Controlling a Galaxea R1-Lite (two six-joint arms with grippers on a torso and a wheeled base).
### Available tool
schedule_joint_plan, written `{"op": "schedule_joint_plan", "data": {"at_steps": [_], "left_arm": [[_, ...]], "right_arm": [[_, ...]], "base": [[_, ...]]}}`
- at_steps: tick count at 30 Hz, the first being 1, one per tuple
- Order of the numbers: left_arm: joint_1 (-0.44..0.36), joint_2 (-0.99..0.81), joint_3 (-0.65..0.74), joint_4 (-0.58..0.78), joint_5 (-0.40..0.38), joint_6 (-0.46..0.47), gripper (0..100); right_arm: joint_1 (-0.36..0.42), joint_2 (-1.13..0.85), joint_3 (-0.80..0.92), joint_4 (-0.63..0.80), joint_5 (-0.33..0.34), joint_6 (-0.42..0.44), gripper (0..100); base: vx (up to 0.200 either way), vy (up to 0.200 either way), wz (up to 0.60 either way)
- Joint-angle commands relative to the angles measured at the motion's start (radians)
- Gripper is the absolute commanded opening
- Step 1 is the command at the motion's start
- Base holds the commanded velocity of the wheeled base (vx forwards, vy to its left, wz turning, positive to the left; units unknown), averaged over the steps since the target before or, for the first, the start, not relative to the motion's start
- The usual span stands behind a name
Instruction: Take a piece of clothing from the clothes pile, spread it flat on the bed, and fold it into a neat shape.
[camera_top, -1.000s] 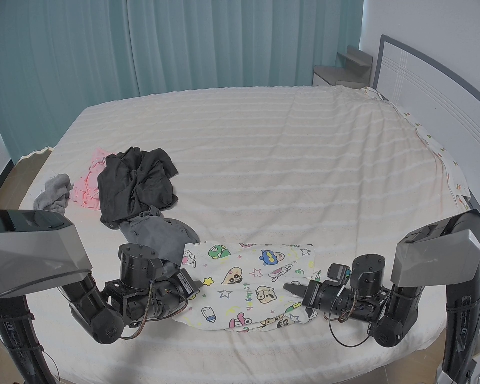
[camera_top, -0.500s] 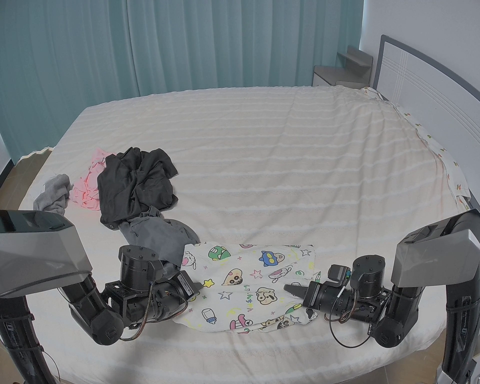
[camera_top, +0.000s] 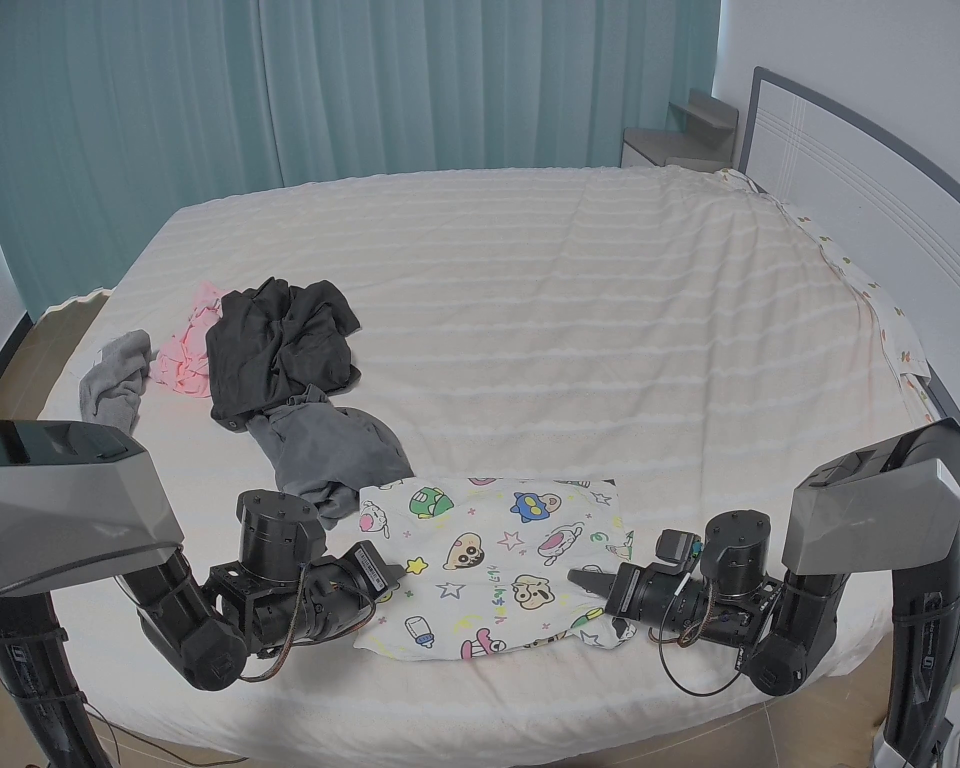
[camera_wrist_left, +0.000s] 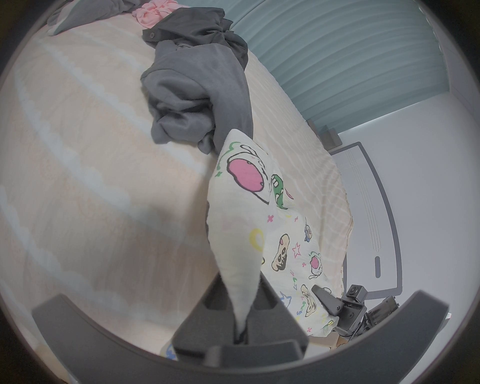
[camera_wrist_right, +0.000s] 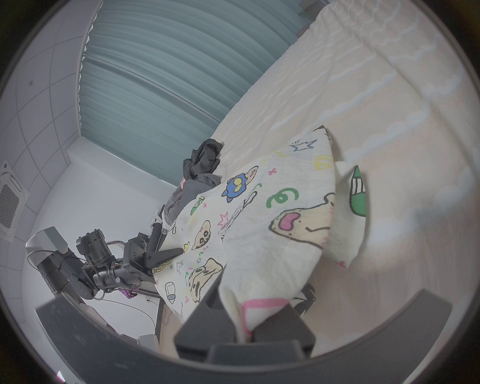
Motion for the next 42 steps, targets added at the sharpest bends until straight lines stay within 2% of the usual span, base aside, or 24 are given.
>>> {"op": "schedule_joint_plan", "data": {"at_steps": [1,9,24,42], "left_arm": [[0.0,0.004,-0.004,-0.001,0.001,0.0,0],[0.002,0.0,-0.001,-0.001,0.001,0.0,0],[0.002,0.003,0.005,-0.001,0.003,0.0,0],[0.0,0.021,0.011,-0.001,0.013,0.003,0]], "right_arm": [[0.0,0.0,-0.001,-0.013,0.0,0.0,0],[0.0,0.0,-0.001,-0.013,0.002,0.0,0],[0.0,0.001,-0.003,-0.013,0.0,0.0,0],[-0.001,0.007,0.011,-0.013,0.0,0.0,0]], "base": [[0.0,0.0,0.0],[0.0,0.0,0.0],[0.0,0.2,0.0],[0.0,0.0,0.0]]}}
